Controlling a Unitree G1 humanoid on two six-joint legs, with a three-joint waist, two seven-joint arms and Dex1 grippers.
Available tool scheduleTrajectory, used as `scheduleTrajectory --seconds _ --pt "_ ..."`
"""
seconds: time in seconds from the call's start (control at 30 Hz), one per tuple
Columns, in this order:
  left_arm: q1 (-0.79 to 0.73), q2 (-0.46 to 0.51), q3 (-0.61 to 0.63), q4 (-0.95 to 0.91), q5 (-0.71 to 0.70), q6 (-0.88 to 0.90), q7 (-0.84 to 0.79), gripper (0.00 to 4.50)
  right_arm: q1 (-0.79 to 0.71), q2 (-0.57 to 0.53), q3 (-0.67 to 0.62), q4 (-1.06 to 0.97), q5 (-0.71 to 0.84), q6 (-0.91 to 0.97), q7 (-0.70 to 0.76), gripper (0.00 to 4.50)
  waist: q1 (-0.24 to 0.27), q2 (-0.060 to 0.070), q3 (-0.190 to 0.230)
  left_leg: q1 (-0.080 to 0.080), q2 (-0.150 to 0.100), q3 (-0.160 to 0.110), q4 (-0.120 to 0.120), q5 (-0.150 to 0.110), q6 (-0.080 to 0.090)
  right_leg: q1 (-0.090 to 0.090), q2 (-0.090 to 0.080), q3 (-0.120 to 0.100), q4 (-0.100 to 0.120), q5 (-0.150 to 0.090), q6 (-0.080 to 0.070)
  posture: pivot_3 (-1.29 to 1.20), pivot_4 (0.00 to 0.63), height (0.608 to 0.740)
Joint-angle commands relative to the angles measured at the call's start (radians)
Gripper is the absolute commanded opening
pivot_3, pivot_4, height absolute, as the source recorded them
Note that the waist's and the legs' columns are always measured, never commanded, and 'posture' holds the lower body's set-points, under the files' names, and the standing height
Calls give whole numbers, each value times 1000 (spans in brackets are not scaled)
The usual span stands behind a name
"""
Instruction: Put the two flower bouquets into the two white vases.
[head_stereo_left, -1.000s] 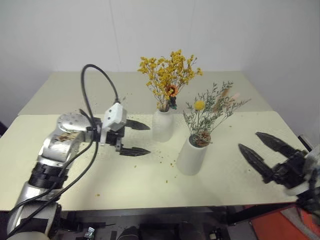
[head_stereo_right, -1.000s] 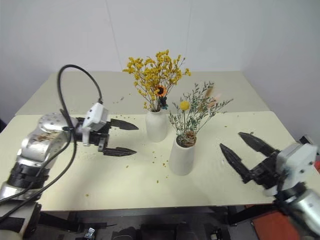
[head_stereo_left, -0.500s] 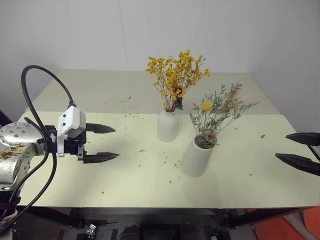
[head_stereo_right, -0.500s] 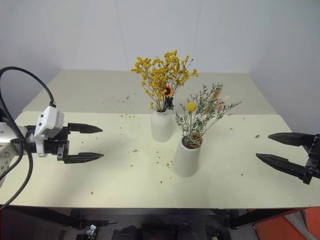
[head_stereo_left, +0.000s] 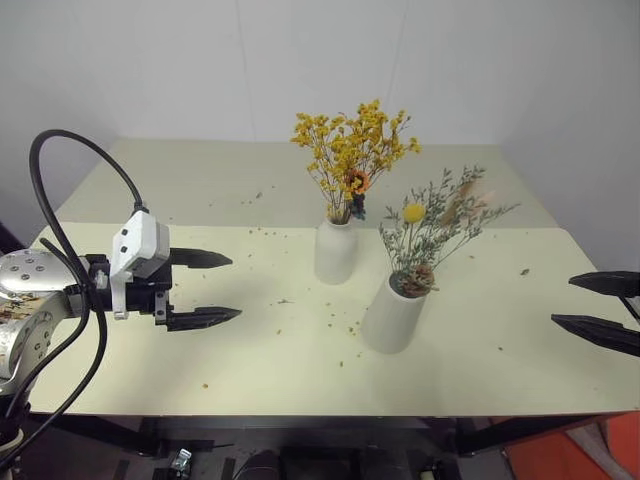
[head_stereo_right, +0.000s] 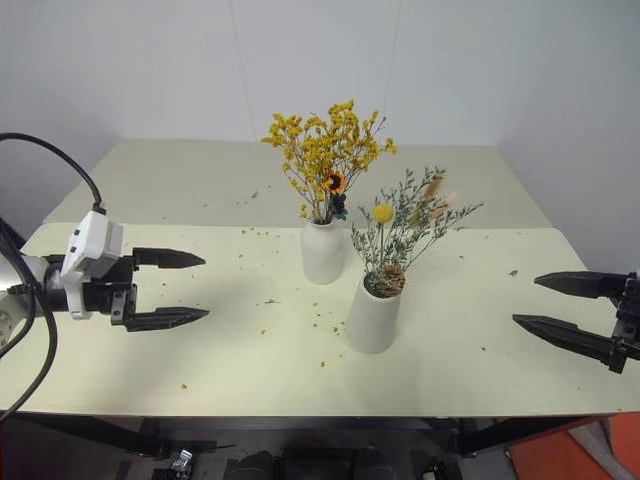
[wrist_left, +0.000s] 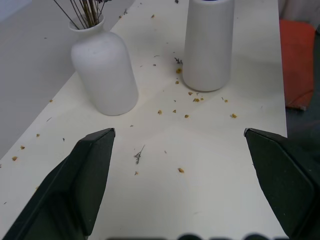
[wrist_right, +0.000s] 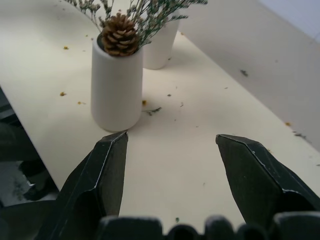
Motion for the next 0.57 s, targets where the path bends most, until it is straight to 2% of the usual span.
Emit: scheduleTrajectory --seconds 0.03,0.57 --pt "-27 20 22 -18 -21 2 5 4500 -11 -6 -35 0 -8 12 21 3392 1 0 0 0 0 0 0 0 0 0 0 0 0 0 0 0 150 740" --pt "-100 3 -40 7 -36 5 5 4500 25 54 -68 -45 -37 17 41 3392 1 0 0 0 0 0 0 0 0 0 0 0 0 0 0 0 150 740"
